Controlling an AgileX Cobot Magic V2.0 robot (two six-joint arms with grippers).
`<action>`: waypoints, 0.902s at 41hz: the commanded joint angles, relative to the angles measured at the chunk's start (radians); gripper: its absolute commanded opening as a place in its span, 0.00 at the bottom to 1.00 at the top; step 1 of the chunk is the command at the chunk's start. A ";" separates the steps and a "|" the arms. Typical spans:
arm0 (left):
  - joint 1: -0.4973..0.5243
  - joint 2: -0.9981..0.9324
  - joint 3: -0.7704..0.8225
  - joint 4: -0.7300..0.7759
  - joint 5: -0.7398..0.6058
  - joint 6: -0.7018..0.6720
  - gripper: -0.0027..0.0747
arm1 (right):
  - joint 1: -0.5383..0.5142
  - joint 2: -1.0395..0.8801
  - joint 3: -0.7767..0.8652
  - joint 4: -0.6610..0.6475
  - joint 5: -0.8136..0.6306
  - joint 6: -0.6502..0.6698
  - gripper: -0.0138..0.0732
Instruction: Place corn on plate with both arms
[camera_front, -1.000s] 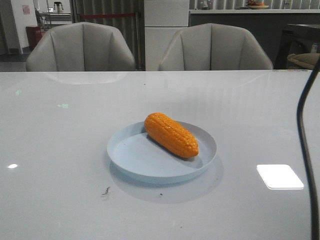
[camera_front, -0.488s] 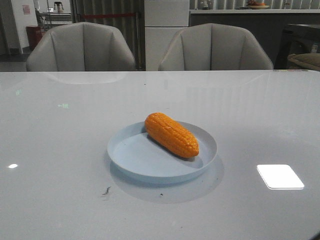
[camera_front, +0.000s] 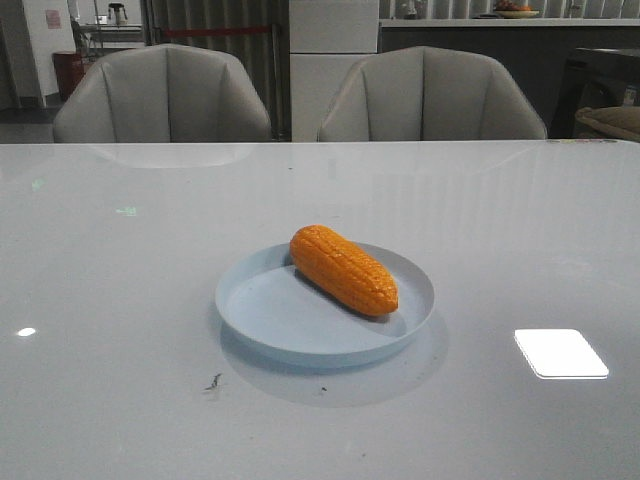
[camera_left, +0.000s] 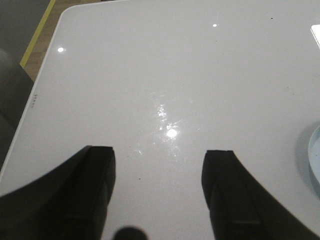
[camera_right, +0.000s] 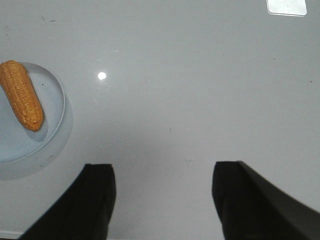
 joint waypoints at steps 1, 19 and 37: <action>0.001 -0.001 -0.028 0.023 -0.067 -0.010 0.60 | -0.007 -0.003 -0.024 0.000 -0.053 -0.007 0.76; 0.001 0.001 -0.028 -0.012 -0.067 -0.010 0.15 | -0.007 0.004 -0.024 0.000 -0.053 -0.007 0.76; 0.001 0.034 -0.028 0.017 -0.070 -0.010 0.15 | -0.007 0.004 -0.024 0.000 -0.053 -0.007 0.76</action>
